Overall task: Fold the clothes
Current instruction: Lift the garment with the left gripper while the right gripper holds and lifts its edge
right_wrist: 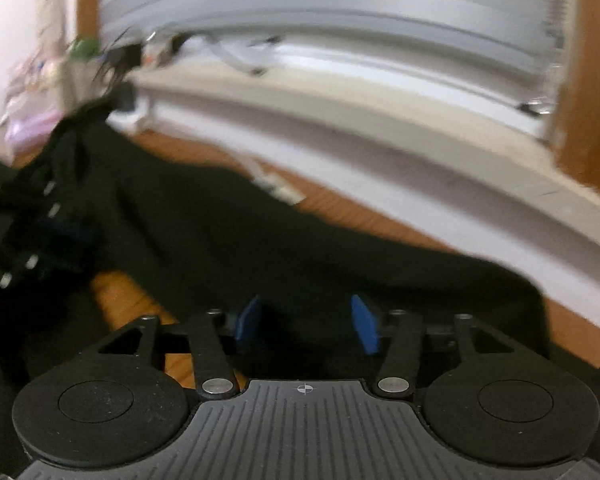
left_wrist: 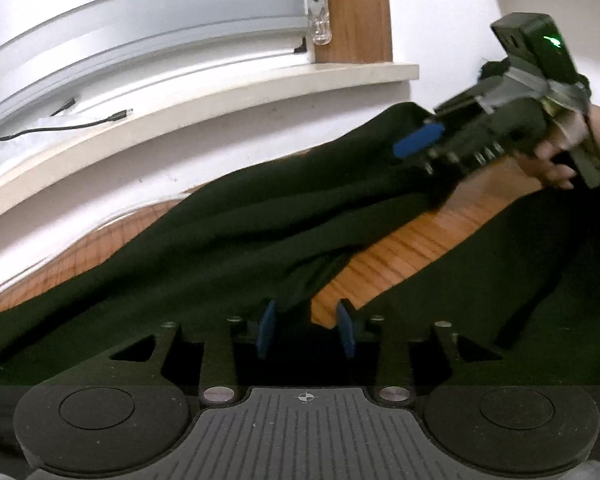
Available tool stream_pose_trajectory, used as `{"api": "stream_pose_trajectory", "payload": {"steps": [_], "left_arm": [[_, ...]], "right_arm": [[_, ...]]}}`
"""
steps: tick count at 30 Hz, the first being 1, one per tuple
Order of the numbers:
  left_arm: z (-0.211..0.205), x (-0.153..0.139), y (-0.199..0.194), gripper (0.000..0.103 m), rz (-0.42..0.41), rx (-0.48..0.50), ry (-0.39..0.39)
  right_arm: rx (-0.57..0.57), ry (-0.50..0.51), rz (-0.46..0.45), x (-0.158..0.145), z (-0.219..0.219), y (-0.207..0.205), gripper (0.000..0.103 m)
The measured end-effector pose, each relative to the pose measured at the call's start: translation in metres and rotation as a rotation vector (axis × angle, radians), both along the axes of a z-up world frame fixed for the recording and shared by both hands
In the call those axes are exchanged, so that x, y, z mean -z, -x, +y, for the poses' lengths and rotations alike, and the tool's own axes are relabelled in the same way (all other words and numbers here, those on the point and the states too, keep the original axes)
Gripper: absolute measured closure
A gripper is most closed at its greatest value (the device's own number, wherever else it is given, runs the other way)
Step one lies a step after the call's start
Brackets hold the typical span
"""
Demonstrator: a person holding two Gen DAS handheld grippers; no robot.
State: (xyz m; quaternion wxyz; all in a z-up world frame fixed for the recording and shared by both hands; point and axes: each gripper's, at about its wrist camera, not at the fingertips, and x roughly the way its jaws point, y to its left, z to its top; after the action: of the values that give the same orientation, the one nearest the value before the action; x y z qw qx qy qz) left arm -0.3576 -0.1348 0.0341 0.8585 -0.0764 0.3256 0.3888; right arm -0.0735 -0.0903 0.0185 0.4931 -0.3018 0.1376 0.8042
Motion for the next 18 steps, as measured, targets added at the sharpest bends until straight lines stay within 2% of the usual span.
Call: {"api": "stream_pose_trajectory", "payload": {"steps": [2, 3, 4, 5, 9, 13, 15, 18], "left_arm": [[-0.001, 0.002, 0.001, 0.067, 0.007, -0.003, -0.004], [-0.002, 0.002, 0.001, 0.073, 0.004, -0.001, -0.001], [-0.003, 0.002, 0.003, 0.085, -0.001, 0.003, 0.006], [-0.004, 0.002, 0.005, 0.089, -0.005, 0.004, 0.012], [-0.009, 0.001, 0.013, 0.098, -0.011, 0.011, 0.02], [-0.019, -0.003, 0.018, 0.1, -0.03, 0.019, 0.023], [-0.026, -0.006, 0.021, 0.1, -0.041, 0.025, 0.023], [-0.033, -0.011, 0.026, 0.1, -0.064, 0.028, 0.027]], "right_arm": [[-0.005, 0.01, -0.033, 0.006, 0.001, 0.005, 0.052], [-0.011, 0.017, -0.029, 0.007, 0.004, 0.005, 0.055], [-0.017, 0.024, -0.021, 0.008, 0.007, 0.005, 0.081], [-0.03, 0.022, -0.015, 0.006, 0.009, 0.005, 0.1], [0.013, -0.086, -0.033, -0.011, 0.023, 0.006, 0.101], [0.111, -0.182, -0.021, -0.026, 0.047, 0.003, 0.101], [0.137, -0.175, -0.005, -0.025, 0.057, 0.002, 0.101], [0.135, -0.148, 0.0, -0.023, 0.048, 0.001, 0.099]]}}
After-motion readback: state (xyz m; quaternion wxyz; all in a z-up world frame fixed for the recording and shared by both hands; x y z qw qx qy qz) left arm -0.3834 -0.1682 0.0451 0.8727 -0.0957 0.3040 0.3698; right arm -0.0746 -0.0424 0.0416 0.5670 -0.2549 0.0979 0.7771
